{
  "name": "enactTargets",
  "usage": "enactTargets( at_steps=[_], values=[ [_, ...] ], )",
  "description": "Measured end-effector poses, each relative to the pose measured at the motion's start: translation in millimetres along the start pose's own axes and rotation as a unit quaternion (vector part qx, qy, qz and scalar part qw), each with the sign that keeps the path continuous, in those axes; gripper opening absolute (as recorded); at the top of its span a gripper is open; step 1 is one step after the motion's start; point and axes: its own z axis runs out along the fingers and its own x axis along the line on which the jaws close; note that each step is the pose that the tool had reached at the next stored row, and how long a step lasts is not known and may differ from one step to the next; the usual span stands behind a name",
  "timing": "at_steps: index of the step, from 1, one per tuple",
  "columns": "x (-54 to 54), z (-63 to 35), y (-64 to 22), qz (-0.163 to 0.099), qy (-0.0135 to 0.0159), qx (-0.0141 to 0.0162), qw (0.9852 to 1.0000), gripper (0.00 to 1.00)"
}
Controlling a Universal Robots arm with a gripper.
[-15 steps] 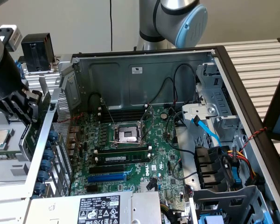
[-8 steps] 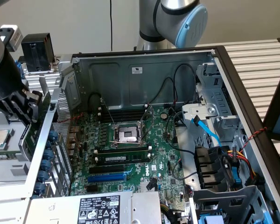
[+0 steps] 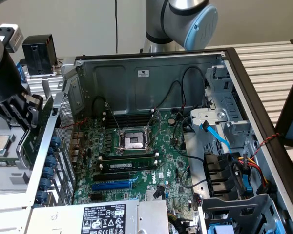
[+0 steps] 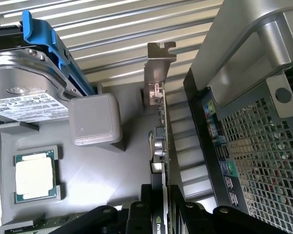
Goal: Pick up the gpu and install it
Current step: 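Pick up the gpu and move the gpu toward the slot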
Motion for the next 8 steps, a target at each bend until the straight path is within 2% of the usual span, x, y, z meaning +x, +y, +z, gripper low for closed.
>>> enactTargets(
  at_steps=[8],
  values=[
    [-2.2, -1.1, -2.1, 0.004, 0.0083, 0.0025, 1.0, 0.27]
  ],
)
